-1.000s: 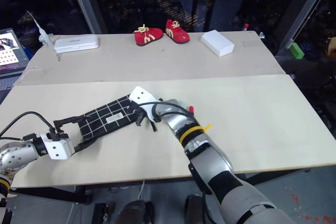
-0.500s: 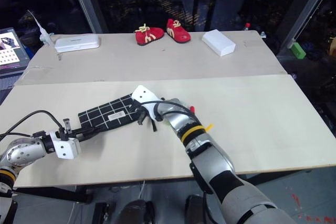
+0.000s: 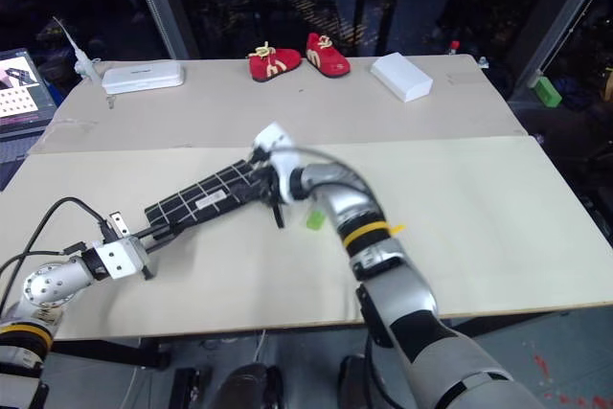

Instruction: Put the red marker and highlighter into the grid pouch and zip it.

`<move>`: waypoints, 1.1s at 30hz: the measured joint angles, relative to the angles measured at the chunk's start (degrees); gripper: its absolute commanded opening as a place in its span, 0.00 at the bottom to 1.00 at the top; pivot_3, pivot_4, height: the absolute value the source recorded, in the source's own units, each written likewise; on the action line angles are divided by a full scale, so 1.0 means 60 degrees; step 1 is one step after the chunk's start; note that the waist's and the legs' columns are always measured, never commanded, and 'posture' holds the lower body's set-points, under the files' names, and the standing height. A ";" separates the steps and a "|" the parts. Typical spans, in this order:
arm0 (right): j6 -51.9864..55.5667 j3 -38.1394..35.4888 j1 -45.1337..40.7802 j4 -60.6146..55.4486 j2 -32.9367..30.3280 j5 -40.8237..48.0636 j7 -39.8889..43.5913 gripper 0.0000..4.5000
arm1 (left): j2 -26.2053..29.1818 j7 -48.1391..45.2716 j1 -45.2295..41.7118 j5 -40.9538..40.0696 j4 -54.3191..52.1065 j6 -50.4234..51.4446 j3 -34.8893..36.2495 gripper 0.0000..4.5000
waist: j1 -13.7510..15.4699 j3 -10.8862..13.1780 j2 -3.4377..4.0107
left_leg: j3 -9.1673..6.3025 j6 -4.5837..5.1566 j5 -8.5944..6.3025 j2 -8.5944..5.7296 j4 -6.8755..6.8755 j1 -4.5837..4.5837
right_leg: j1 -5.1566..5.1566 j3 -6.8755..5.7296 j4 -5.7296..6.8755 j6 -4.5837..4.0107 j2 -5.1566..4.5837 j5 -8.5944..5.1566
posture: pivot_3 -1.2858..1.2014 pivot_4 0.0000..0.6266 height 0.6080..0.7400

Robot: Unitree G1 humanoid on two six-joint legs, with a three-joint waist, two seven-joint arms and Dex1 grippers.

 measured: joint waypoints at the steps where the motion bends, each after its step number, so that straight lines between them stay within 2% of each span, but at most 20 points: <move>1: 0.0312 -0.0103 0.0111 -0.0657 -0.0338 0.0287 0.0299 0.78 | -0.0138 -0.0045 0.0180 -0.0291 -0.0484 0.0584 0.0117 0.00 | -0.0002 -0.0001 -0.0001 | -0.0009 0.0005 -0.0003 0.0000 0.0000 -0.0014 | -0.0003 -0.0009 -0.0003 0.0000 0.0003 0.0000 | 0.52 0.24 1.00; 6: 0.0434 0.0166 0.0942 -0.1385 -0.1126 0.0064 0.0046 0.78 | -0.0420 0.0108 0.0485 -0.0903 -0.2537 0.2665 0.0578 0.00 | -0.0040 -0.0005 -0.0008 | 0.0004 0.0004 -0.0003 -0.0011 0.0000 -0.0018 | -0.0003 -0.0023 -0.0012 0.0001 0.0015 0.0000 | 0.52 0.24 1.00; 12: 0.0029 0.0675 0.1498 -0.0928 -0.0929 -0.0582 -0.0968 0.78 | -0.0834 0.0366 0.0832 -0.1015 -0.4013 0.4129 0.0874 0.00 | -0.0285 -0.0003 -0.0011 | 0.0010 -0.0015 0.0009 -0.0010 0.0000 -0.0009 | -0.0016 -0.0005 -0.0018 0.0001 0.0030 -0.0001 | 0.52 0.24 1.00; 17: -0.0828 0.0785 0.1112 0.0333 -0.0553 -0.1080 -0.1851 0.78 | -0.0993 0.0375 0.1047 -0.0978 -0.4317 0.4499 0.1115 0.00 | -0.0262 -0.0003 -0.0010 | 0.0011 -0.0021 0.0012 -0.0009 0.0000 -0.0007 | -0.0015 -0.0003 -0.0020 0.0000 0.0034 -0.0001 | 0.52 0.24 1.00; 33: -0.2426 0.1007 0.0380 0.2465 -0.0070 -0.1758 -0.2055 0.78 | -0.1324 0.0354 0.1469 -0.0881 -0.4943 0.4736 0.1388 0.00 | -0.0262 -0.0003 -0.0010 | 0.0010 -0.0021 0.0012 -0.0007 0.0000 -0.0012 | -0.0015 -0.0003 -0.0022 -0.0001 0.0032 0.0000 | 0.52 0.24 1.00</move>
